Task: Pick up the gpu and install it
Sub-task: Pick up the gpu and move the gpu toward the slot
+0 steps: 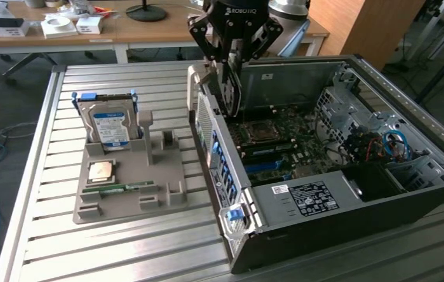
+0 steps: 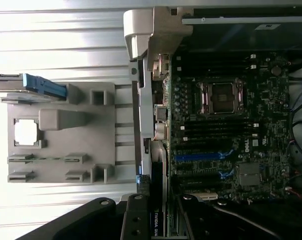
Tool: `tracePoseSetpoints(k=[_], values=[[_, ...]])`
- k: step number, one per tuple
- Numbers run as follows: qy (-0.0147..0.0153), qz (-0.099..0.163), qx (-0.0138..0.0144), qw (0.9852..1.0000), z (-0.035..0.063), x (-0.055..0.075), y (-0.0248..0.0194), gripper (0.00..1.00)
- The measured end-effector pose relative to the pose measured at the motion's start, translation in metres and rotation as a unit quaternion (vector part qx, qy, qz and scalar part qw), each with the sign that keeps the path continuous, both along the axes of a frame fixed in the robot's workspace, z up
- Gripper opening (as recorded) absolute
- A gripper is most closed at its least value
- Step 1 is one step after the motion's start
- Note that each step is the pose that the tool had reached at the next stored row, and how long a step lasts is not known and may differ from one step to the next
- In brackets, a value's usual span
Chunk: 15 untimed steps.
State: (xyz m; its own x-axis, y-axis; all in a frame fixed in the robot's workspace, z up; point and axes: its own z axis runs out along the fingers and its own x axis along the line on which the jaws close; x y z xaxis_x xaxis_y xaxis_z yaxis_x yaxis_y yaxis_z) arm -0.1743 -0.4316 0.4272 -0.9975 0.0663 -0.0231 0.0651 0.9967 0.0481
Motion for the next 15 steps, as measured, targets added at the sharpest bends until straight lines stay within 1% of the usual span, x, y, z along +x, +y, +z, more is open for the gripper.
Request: tracePoseSetpoints(k=[15], values=[[0.0000,0.000,0.0000,1.0000,0.0000,0.023,0.0008,0.26]])
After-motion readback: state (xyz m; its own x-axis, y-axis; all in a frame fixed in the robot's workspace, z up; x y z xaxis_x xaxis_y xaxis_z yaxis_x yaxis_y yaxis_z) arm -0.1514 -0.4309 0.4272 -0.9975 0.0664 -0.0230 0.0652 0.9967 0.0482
